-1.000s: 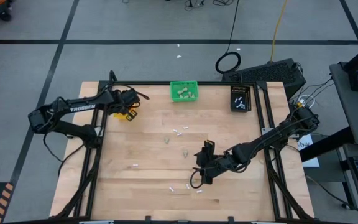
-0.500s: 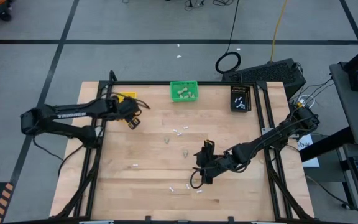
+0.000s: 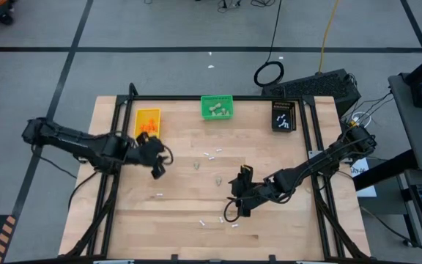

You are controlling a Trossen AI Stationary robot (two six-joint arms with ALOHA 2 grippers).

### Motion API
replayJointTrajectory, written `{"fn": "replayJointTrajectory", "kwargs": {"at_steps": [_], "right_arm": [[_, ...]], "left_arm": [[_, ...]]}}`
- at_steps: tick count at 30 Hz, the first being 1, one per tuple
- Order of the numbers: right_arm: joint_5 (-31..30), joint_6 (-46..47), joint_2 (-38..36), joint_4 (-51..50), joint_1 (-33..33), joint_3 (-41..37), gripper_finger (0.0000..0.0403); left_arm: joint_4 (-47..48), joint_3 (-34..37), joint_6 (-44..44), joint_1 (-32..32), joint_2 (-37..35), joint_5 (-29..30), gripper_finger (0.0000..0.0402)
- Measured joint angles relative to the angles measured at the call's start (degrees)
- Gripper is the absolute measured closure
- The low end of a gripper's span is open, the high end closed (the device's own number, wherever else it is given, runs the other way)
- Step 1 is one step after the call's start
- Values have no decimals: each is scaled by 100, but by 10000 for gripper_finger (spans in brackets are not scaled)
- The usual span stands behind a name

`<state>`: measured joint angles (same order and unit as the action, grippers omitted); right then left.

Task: Sort Halloween decoration
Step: Put the white bone toy into the black bin

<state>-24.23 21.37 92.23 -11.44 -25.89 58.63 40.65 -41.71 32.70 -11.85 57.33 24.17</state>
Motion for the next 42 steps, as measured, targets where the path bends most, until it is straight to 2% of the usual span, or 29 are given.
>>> {"fn": "replayJointTrajectory", "kwargs": {"at_steps": [5, 10, 14, 18, 23, 25, 31, 37, 42], "right_arm": [[0, 2, 2, 0, 0, 0, 152], [-2, -44, 2, 0, 0, 0, 151], [-74, -125, 2, 0, 0, 0, 151], [-168, -231, 2, 0, 15, 0, 151], [-166, -280, 2, 0, 81, 0, 151], [-166, -280, 2, 2, 120, 0, 151], [-160, -280, 2, 2, 220, 0, 151], [-153, -304, 2, 0, 227, 0, 151], [-147, -304, 2, 0, 225, 0, 151]], "left_arm": [[-33, -2, 647, -927, 159, 497, 265], [-473, -2, 716, -1740, 540, 682, 265], [-805, -7, 309, -2301, 1019, 685, 265], [-862, -7, 288, -2792, 1518, 669, 265], [-854, -7, 562, -3337, 2029, 173, 265], [-757, -7, 821, -3471, 2160, -23, 265], [115, -6, 1630, -3649, 2326, -32, 265], [880, -2, 1436, -3642, 2333, 242, 265], [669, 197, 873, -3640, 2347, 329, 265]]}}
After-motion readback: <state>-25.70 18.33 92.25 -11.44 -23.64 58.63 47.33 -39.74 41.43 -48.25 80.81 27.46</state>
